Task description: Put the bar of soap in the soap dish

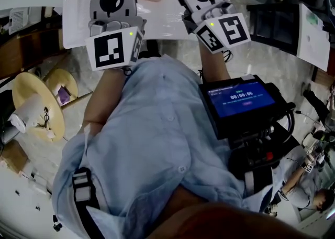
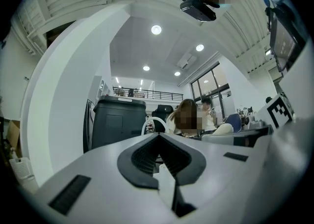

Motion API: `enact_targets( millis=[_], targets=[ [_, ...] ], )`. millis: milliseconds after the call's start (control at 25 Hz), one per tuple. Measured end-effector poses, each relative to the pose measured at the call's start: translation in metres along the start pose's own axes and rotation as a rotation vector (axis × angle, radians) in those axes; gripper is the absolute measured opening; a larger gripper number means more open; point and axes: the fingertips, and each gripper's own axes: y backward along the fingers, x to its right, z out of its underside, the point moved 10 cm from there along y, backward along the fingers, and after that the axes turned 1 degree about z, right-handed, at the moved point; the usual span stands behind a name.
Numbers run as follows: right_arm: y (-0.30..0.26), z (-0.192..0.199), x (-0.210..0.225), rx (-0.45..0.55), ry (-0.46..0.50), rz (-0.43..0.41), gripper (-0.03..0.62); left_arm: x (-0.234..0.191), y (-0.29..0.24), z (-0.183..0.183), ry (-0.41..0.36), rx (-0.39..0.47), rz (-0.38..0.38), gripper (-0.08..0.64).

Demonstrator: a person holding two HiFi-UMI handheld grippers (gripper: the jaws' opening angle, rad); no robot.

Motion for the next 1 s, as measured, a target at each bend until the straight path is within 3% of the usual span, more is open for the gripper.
enact_targets(
  millis=[160,440,1000],
  targets=[
    [0.003,0.005,0.000,-0.023,0.008,-0.008,0.213,0.001,-0.001,-0.001,-0.004,0.000,0.001,0.008],
    [0.012,-0.002,0.020,0.011,0.026,0.096,0.213,0.002,-0.033,-0.017,-0.040,0.028,0.103,0.008],
    [0.025,0.005,0.027,-0.035,0.056,0.049,0.213,0.002,-0.002,-0.014,-0.011,0.039,0.008,0.008]
  ],
)
